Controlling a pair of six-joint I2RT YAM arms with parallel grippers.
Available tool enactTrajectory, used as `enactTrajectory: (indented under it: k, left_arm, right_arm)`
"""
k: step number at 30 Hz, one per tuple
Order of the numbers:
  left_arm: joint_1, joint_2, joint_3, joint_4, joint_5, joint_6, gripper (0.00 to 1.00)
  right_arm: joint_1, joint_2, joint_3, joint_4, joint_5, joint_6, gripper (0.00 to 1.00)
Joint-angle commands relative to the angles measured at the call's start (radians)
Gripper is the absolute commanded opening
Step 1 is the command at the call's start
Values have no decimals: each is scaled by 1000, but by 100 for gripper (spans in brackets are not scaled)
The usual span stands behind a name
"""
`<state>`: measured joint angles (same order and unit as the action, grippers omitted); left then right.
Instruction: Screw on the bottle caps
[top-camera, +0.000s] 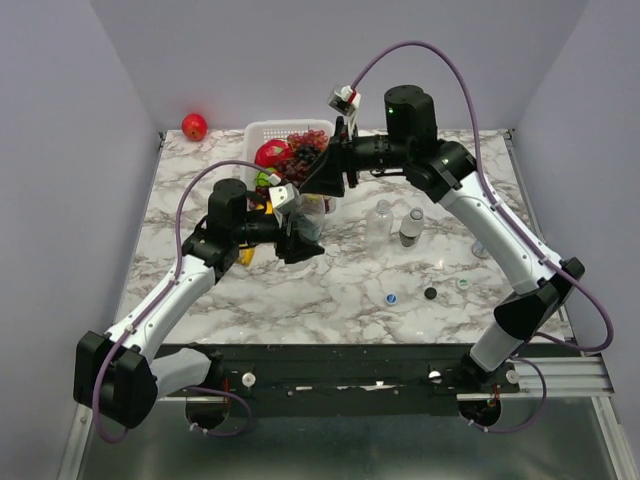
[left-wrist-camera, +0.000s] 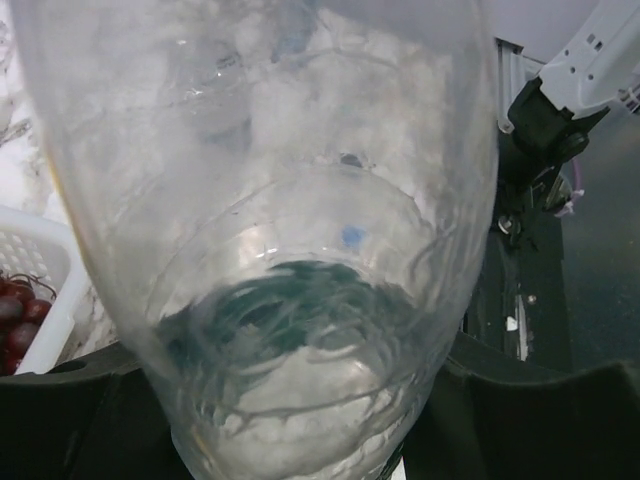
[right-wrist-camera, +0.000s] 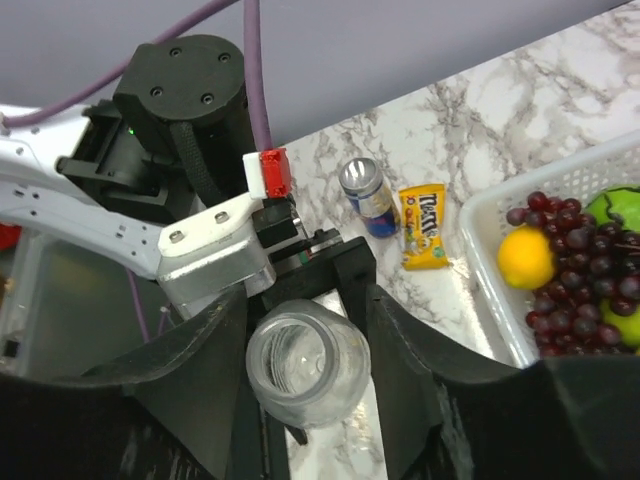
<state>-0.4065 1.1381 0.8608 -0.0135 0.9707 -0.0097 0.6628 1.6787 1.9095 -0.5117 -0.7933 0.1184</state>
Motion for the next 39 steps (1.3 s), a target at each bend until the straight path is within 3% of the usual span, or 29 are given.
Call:
enactTrajectory:
  k: [1, 2, 6, 12, 13, 16, 20, 24, 27, 39]
  left_arm:
    - [-3, -20, -25, -40, 43, 188, 48]
    - [-3, -37, -38, -19, 49, 201, 47]
    - [-6, -70, -140, 179, -7, 192, 42]
    - [-6, -67, -138, 164, -49, 247, 9]
    - [-8, -72, -146, 175, -79, 252, 0]
    - [-8, -83, -155, 224, -165, 276, 0]
    - [-8, -77, -143, 257, -251, 300, 0]
    - [-9, -72, -129, 265, -282, 248, 0]
    - [-15, -70, -124, 228, -297, 235, 0]
    - [-23, -43, -114, 138, -349, 240, 0]
  right_arm:
    - [-17, -106, 34, -132, 97, -107, 69]
    - [-20, -109, 78, -175, 203, -159, 71]
    - [-81, -180, 44, -330, 311, -342, 76]
    - [-403, -292, -194, -629, 266, -646, 74]
    - [-466, -336, -304, -633, 275, -733, 74]
    - [-523, -411, -522, -552, 302, -873, 76]
    - [-534, -470, -702, -473, 391, -1026, 76]
    - [-610, -429, -817, -442, 423, -1106, 75]
    - [-690, -384, -883, -439, 434, -1212, 84]
    - [-743, -248, -995, -258, 474, -1503, 75]
